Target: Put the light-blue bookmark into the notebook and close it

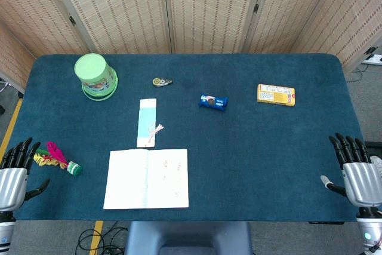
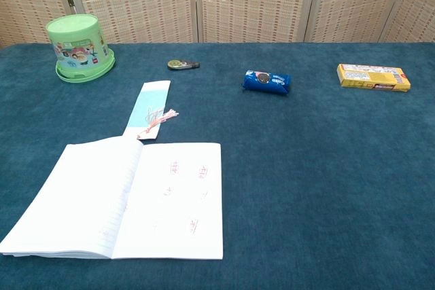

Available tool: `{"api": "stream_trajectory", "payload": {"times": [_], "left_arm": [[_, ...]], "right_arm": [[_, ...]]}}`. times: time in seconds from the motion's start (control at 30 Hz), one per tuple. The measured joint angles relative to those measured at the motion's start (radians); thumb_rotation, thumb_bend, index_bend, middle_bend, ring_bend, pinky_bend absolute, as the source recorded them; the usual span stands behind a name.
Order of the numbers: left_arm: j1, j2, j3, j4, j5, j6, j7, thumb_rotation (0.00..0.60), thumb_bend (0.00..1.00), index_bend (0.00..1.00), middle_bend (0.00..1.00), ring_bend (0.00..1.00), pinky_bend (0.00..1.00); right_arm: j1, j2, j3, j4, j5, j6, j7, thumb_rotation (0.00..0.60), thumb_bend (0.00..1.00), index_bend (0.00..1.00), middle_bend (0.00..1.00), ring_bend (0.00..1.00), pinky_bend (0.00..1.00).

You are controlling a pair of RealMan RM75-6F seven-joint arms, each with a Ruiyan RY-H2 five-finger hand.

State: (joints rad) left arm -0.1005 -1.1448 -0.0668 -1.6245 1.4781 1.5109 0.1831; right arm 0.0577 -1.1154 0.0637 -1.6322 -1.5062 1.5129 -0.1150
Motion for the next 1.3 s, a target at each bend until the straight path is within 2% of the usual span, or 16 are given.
{"api": "stream_trajectory", "payload": {"times": [0.57,0.9,1.07,1.3], "left_arm": [[-0.010,0.007,0.008,-0.004,0.018,-0.014,-0.020,0.600,0.25,0.12,0.01,0.02,0.13],[-0.064,0.028,-0.006,-0.012,0.063,-0.054,-0.066,0.600,0.26,0.20,0.13,0.11,0.13],[-0.131,0.051,-0.016,-0.021,0.102,-0.120,-0.104,0.600,0.41,0.24,0.17,0.13,0.13],[-0.265,0.061,-0.038,-0.012,0.151,-0.252,-0.164,0.600,0.50,0.24,0.20,0.13,0.13]], "right_arm": [[-0.015,0.004,-0.006,0.006,-0.018,0.025,0.016,0.600,0.12,0.04,0.05,0.00,0.00],[-0.007,0.004,0.000,0.003,-0.032,0.026,0.015,0.600,0.13,0.04,0.05,0.00,0.00],[-0.003,0.011,-0.001,-0.010,-0.036,0.021,0.001,0.600,0.13,0.04,0.05,0.00,0.00],[0.003,0.028,-0.003,-0.042,-0.048,0.015,-0.031,0.600,0.13,0.04,0.05,0.00,0.00]]}}
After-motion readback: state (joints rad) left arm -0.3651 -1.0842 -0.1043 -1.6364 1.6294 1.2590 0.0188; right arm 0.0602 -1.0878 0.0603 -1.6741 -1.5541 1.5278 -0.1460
